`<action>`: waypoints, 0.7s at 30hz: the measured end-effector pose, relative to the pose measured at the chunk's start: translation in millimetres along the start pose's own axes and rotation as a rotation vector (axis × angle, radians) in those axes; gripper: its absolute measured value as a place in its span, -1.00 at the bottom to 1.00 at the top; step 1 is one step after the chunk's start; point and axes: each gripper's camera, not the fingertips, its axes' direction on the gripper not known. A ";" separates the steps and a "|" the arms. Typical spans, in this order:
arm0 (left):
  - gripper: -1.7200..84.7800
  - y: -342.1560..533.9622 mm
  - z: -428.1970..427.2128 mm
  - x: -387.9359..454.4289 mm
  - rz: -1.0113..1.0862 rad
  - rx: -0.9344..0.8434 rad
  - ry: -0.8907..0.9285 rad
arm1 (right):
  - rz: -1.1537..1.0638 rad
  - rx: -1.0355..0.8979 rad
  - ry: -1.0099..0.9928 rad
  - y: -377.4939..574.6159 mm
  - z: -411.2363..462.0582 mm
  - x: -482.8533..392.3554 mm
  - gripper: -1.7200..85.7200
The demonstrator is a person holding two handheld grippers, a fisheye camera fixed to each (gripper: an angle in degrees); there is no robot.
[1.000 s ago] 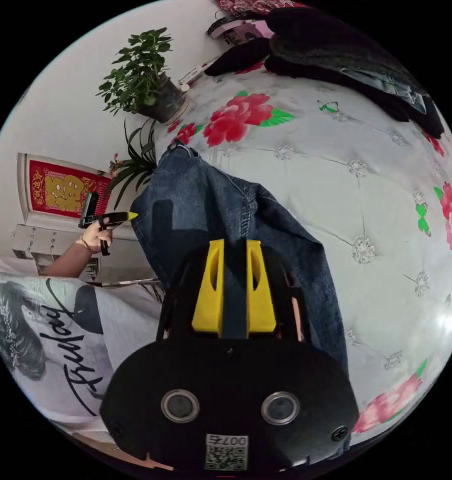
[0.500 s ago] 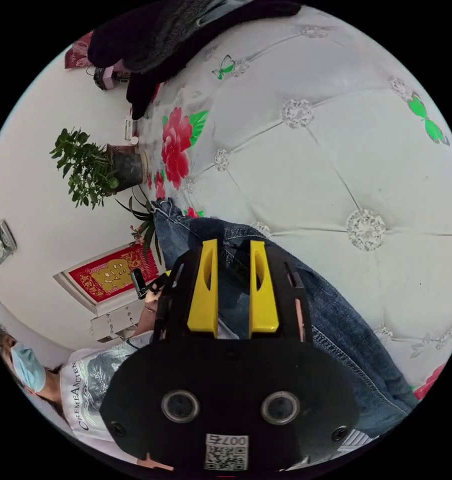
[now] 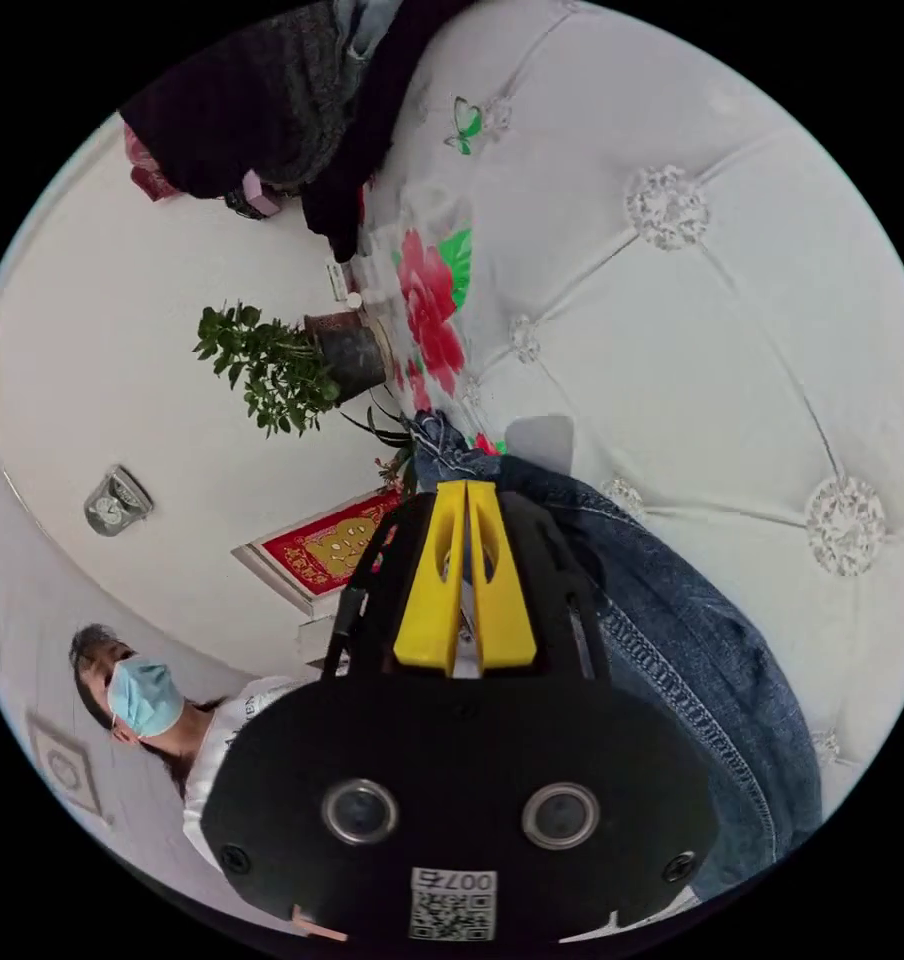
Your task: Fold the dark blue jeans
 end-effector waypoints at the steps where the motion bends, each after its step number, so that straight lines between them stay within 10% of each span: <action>1: -0.88 0.1 -2.1 2.2 0.010 -0.002 0.000 | -0.024 0.042 -0.057 0.1 -9.5 -3.9 -0.96; 5: -0.88 -1.5 -10.2 9.4 0.045 -0.008 -0.041 | -0.092 0.218 0.096 -0.2 -67.6 -33.5 -0.94; 10: -0.88 0.3 -7.9 1.8 -0.010 0.009 -0.025 | -0.064 -0.074 0.254 -3.5 -15.7 -25.7 -0.83; 21: -0.88 3.0 -23.2 6.8 -0.012 0.024 -0.032 | 0.007 -0.028 -0.026 10.8 -25.1 -25.7 -0.93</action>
